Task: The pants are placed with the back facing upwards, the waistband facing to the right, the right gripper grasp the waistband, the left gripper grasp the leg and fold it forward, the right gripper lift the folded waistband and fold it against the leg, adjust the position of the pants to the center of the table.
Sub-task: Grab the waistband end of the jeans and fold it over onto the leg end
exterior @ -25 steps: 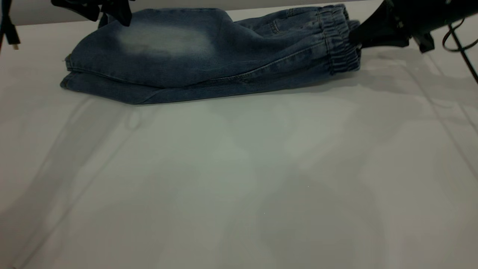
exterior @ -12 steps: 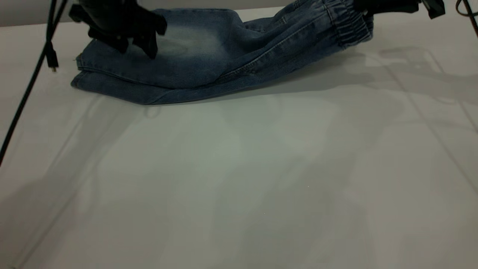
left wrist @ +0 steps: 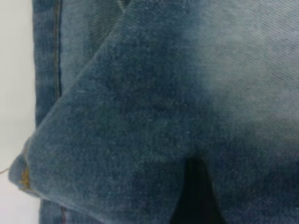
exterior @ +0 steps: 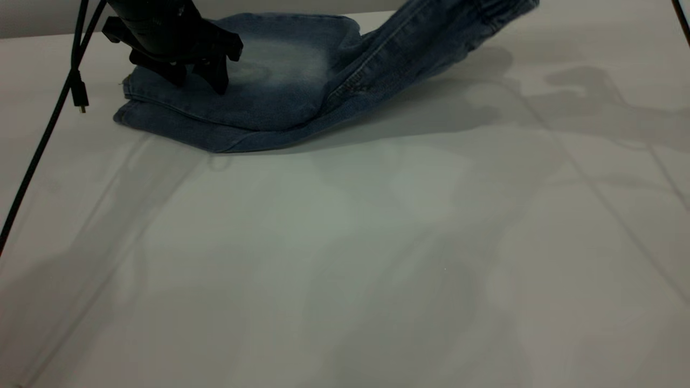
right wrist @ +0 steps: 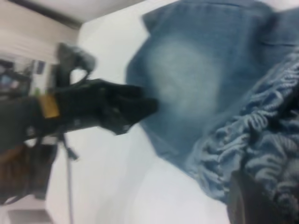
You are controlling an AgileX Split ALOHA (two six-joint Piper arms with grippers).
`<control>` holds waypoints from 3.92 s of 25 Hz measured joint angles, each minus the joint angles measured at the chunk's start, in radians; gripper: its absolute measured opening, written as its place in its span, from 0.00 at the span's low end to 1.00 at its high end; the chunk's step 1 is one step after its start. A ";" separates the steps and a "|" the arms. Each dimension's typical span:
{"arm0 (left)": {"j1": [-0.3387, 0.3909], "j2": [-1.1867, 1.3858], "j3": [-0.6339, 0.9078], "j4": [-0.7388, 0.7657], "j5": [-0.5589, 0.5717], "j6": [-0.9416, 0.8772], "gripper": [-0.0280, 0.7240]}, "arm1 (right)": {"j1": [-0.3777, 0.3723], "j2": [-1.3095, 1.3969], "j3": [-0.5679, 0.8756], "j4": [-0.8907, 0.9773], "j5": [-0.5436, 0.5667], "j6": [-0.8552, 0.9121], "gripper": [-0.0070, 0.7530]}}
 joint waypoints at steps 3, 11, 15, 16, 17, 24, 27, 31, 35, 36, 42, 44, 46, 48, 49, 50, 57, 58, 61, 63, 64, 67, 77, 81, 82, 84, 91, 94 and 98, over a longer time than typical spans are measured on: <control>0.000 0.012 0.000 -0.009 -0.001 0.000 0.67 | 0.038 -0.007 -0.003 0.015 0.024 0.000 0.05; 0.000 0.049 0.000 -0.033 -0.007 0.000 0.67 | 0.162 -0.007 -0.112 0.028 0.059 0.061 0.05; 0.000 0.050 0.000 -0.033 -0.010 0.000 0.67 | 0.224 -0.006 -0.181 0.025 0.062 0.104 0.05; 0.000 0.050 0.000 -0.033 -0.010 0.000 0.67 | 0.240 -0.002 -0.197 0.025 0.062 0.107 0.05; 0.000 0.050 0.000 -0.033 -0.011 0.000 0.67 | 0.256 0.004 -0.211 0.026 0.060 0.114 0.05; 0.000 0.026 -0.004 -0.031 0.010 0.000 0.67 | 0.294 0.077 -0.246 0.035 0.044 0.130 0.05; 0.000 -0.022 -0.004 -0.023 0.031 0.010 0.67 | 0.294 0.108 -0.249 0.040 0.048 0.129 0.05; 0.005 -0.076 -0.020 -0.006 0.102 0.050 0.67 | 0.294 0.117 -0.249 0.043 0.049 0.130 0.05; 0.021 -0.076 -0.057 0.083 0.176 0.048 0.67 | 0.295 0.117 -0.249 0.048 0.070 0.130 0.05; 0.030 -0.075 -0.057 0.105 0.183 0.046 0.67 | 0.295 0.117 -0.249 0.049 0.075 0.130 0.05; 0.116 -0.046 -0.057 0.220 0.154 0.040 0.67 | 0.302 0.117 -0.249 0.074 0.090 0.128 0.05; 0.138 -0.021 -0.057 0.223 0.154 0.049 0.67 | 0.311 0.117 -0.249 0.074 0.094 0.124 0.05; 0.144 0.004 -0.057 0.220 0.140 0.049 0.67 | 0.316 0.117 -0.252 0.074 0.083 0.125 0.05; 0.143 0.028 -0.057 0.212 0.118 0.049 0.67 | 0.325 0.117 -0.259 0.078 0.080 0.127 0.05; 0.141 0.041 -0.057 0.212 0.105 0.049 0.67 | 0.325 0.117 -0.264 0.082 0.084 0.127 0.05; 0.140 0.054 -0.057 0.212 0.103 0.049 0.67 | 0.326 0.117 -0.272 0.086 0.089 0.129 0.05; 0.140 0.077 -0.058 0.211 0.095 0.049 0.67 | 0.355 0.117 -0.339 0.099 0.080 0.159 0.05; 0.140 0.078 -0.058 0.211 0.094 0.049 0.67 | 0.357 0.120 -0.349 0.100 0.079 0.170 0.05; 0.140 0.078 -0.058 0.204 0.093 0.049 0.67 | 0.373 0.143 -0.379 0.101 0.078 0.199 0.05; 0.140 0.078 -0.058 0.202 0.093 0.049 0.67 | 0.387 0.170 -0.403 0.103 0.094 0.209 0.05; 0.140 0.078 -0.058 0.202 0.093 0.049 0.67 | 0.397 0.182 -0.418 0.114 0.098 0.210 0.05; 0.140 0.075 -0.057 0.202 0.094 0.049 0.67 | 0.430 0.229 -0.473 0.137 0.112 0.227 0.05; 0.140 0.036 -0.055 0.204 0.142 0.050 0.67 | 0.444 0.386 -0.695 0.140 0.135 0.341 0.05; 0.140 -0.050 -0.055 0.213 0.130 0.050 0.67 | 0.444 0.429 -0.744 0.149 0.130 0.346 0.05; 0.140 -0.076 -0.055 0.211 0.132 0.050 0.67 | 0.444 0.438 -0.754 0.153 0.128 0.355 0.05; 0.135 -0.125 -0.055 0.205 0.138 0.050 0.67 | 0.444 0.464 -0.772 0.159 0.116 0.356 0.05; 0.076 -0.295 -0.056 0.209 0.157 0.052 0.67 | 0.452 0.550 -0.837 0.195 0.060 0.359 0.05; 0.037 -0.334 -0.056 0.211 0.149 0.063 0.67 | 0.456 0.584 -0.866 0.220 0.062 0.359 0.05; -0.004 -0.337 -0.056 0.212 0.146 0.063 0.67 | 0.473 0.610 -0.888 0.225 0.053 0.361 0.05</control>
